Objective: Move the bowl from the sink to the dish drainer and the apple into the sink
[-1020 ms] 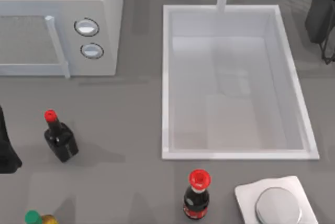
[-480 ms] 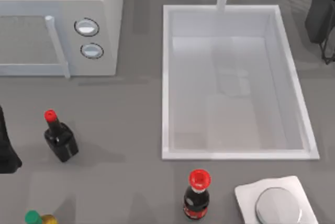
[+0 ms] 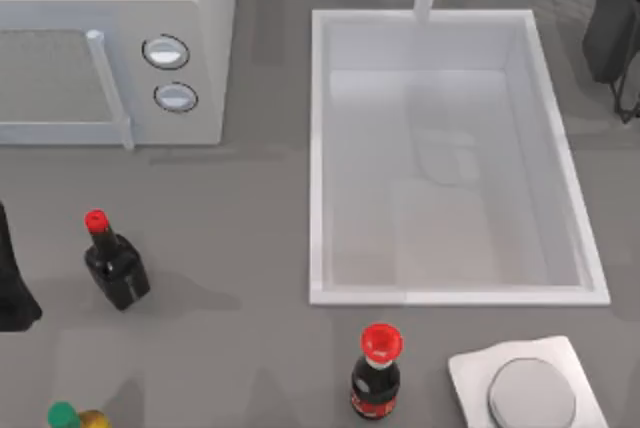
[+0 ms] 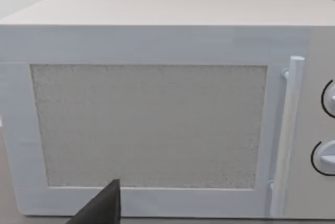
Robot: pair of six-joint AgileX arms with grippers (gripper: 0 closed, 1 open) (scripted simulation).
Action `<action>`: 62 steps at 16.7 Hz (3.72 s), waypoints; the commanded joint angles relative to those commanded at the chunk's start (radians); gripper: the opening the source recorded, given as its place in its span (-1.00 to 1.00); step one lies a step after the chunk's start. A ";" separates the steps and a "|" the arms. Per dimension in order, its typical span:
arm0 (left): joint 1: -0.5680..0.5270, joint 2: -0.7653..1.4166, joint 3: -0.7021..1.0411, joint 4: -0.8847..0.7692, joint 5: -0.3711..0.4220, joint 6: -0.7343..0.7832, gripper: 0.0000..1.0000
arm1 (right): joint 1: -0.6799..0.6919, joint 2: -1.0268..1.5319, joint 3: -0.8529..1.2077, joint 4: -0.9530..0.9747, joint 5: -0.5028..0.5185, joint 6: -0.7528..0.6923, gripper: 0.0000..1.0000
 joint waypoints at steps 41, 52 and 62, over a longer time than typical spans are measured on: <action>0.000 0.000 0.000 0.000 0.000 0.000 1.00 | -0.190 1.196 0.353 -0.222 0.001 -0.180 0.40; 0.000 0.000 0.000 0.000 0.000 0.000 1.00 | -0.190 1.196 0.353 -0.222 0.001 -0.180 -1.00; 0.000 0.000 0.000 0.000 0.000 0.000 1.00 | -0.186 1.091 0.435 -0.331 0.027 -0.161 -1.00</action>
